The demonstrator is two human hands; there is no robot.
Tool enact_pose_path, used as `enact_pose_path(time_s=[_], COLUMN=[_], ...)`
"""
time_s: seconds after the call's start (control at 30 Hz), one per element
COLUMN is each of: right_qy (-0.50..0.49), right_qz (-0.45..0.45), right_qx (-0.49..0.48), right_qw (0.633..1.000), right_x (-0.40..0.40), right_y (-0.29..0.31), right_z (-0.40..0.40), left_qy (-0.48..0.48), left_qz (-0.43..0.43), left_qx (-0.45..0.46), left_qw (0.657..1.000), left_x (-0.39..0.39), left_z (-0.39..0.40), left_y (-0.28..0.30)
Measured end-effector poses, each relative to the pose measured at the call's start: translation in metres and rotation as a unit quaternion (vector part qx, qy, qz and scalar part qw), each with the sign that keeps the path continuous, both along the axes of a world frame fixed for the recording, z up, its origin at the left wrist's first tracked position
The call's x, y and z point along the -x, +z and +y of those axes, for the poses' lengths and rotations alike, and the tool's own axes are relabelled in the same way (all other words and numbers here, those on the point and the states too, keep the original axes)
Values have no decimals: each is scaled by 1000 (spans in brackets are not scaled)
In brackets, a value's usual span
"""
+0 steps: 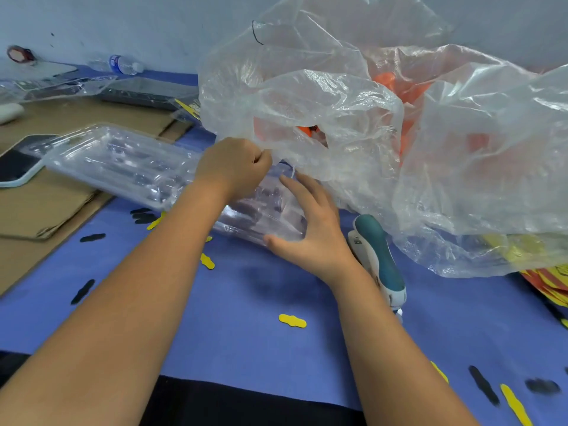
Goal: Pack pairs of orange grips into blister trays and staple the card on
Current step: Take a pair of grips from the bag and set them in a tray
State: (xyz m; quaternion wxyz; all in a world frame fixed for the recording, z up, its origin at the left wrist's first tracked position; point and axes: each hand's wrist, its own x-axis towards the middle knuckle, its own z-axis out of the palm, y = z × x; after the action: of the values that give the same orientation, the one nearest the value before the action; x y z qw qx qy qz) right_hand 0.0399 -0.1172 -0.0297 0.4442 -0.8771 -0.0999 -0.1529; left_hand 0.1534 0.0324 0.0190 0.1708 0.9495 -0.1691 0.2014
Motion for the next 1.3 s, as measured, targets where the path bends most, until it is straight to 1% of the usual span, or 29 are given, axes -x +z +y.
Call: enact_pose_path(time_s=[0.1, 0.17, 0.23, 0.27, 0.3, 0.33, 0.37, 0.43, 0.47, 0.5, 0.53, 0.57, 0.6, 0.63, 0.67, 0.7, 0.73, 0.8, 0.87, 0.93, 1.0, 1.13, 1.2, 1.3], right_qy=[18, 21, -4, -35, -70, -100, -123, -153, -168, -184, -201, -214, -224, -229, -233, -237, -242, -255, -257, -237, -222, -214, -208, -199], right_qz=[-29, -51, -91, -119, -143, -156, -159, -147, -139, -131, -126, -123, -125, -131, -136, -142, -152, -165, -159, -152, -145, -107, -70, -8], right_qx=[-18, -39, -56, -59, -62, -69, -77, -84, -88, -96, -114, -143, -174, -202, -227, -249, -267, -286, -282, -284, -295, -317, -328, -314], right_qw=[999, 998, 994, 991, 985, 980, 977, 974, 972, 969, 965, 958, 951, 943, 936, 928, 920, 909, 911, 916, 918, 918, 919, 928], right_x=[4, 5, 4, 2, 0, -1, -2, -3, -3, -3, -3, -4, -4, -5, -4, -3, 0, 5, 12, 18, 22, 33, 38, 45], right_y=[1, 0, -2, -3, -4, -5, -5, -6, -6, -6, -5, -3, 0, 2, 5, 7, 10, 15, 18, 22, 29, 42, 44, 42], right_z=[1, 1, 1, 1, 0, -2, -3, -7, -9, -10, -12, -14, -17, -20, -24, -27, -31, -40, -51, -59, -66, -77, -84, -90], left_qy=[5, 2, 2, 2, 3, 1, -6, -64, -112, -157, -188, -195, -173, -123, -59, 6, 64, 147, 172, 173, 167, 135, 120, 117], left_qz=[57, 88, 98, 88, 59, 7, -63, -211, -257, -272, -255, -209, -136, -54, 14, 55, 89, 124, 165, 205, 215, 240, 250, 260], left_qx=[3, 23, 35, 33, 38, 57, 90, 163, 178, 176, 160, 126, 76, 23, -16, -37, -36, -18, -25, -72, -99, -106, -99, -102], left_qw=[998, 996, 995, 996, 998, 998, 994, 962, 943, 933, 935, 950, 973, 991, 998, 998, 993, 981, 971, 961, 957, 956, 956, 953], left_x=[-2, -1, 5, 10, 16, 25, 35, 62, 75, 86, 94, 100, 102, 102, 99, 97, 96, 97, 100, 100, 91, 63, 55, 55], left_z=[3, 7, 11, 12, 13, 14, 15, 14, 12, 11, 10, 9, 9, 9, 11, 14, 17, 22, 23, 17, 6, -21, -28, -26], left_y=[11, 18, 22, 24, 23, 22, 19, 10, 3, -6, -16, -25, -32, -36, -39, -39, -37, -34, -37, -41, -42, -46, -52, -58])
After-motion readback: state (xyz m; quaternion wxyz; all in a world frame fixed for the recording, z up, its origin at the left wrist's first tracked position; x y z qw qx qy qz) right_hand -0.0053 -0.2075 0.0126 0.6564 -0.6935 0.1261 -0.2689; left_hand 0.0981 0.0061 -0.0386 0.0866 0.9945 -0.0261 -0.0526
